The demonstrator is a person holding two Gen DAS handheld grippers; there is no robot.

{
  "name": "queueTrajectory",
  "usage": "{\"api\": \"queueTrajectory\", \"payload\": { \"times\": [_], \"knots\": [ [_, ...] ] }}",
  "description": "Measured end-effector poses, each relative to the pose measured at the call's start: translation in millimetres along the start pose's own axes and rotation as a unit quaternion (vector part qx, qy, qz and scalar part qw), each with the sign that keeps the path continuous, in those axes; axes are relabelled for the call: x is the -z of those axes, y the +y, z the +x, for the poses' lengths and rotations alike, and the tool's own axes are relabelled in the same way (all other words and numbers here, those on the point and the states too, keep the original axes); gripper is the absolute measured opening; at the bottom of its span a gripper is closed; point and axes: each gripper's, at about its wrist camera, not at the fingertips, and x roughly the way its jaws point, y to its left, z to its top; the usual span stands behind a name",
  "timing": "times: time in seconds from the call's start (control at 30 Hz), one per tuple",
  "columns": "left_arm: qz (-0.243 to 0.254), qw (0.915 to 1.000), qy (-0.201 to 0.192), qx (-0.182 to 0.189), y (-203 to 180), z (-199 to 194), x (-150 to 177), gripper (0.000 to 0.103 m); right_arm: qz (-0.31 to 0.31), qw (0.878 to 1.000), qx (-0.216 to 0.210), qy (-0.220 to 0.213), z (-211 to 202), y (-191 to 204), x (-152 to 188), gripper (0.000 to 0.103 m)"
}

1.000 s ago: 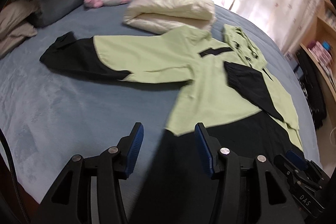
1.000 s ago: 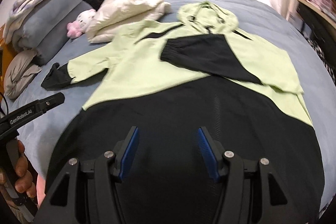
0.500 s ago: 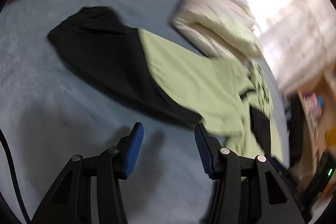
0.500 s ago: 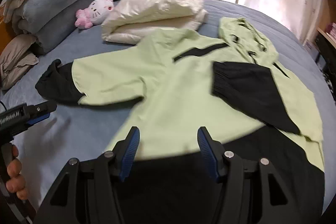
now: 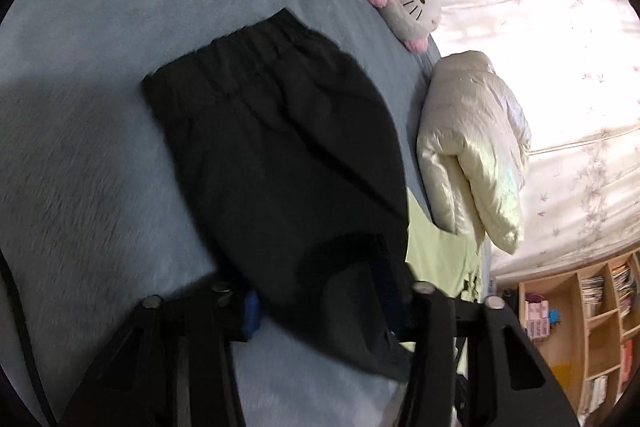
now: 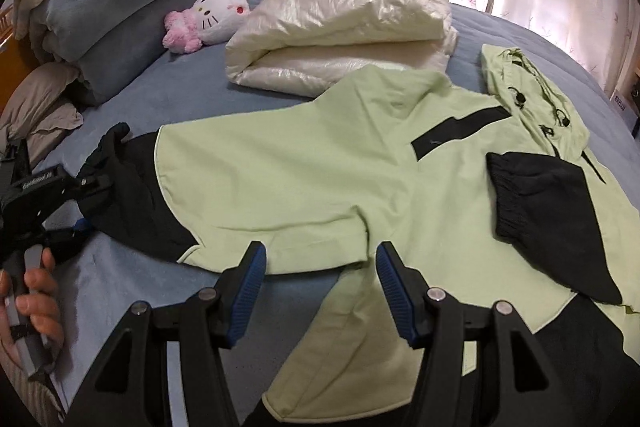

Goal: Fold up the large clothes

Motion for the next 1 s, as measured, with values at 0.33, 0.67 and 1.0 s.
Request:
{"api": "queueTrajectory", "payload": {
  "times": [0.33,0.67,1.0],
  "knots": [
    [0.159,0.9778,-0.119,-0.065,-119,-56,40,0.005,0.046,0.999,-0.001,-0.002,-29,-41,14,0.057],
    [0.366,0.9244,-0.104,0.033,-316,-81,170,0.005,0.154,0.987,0.009,-0.043,-95,-150,49,0.057],
    [0.48,0.8754,0.057,-0.002,-388,60,346,0.013,0.266,0.96,0.057,-0.06,-140,-282,118,0.057]
  ]
}}
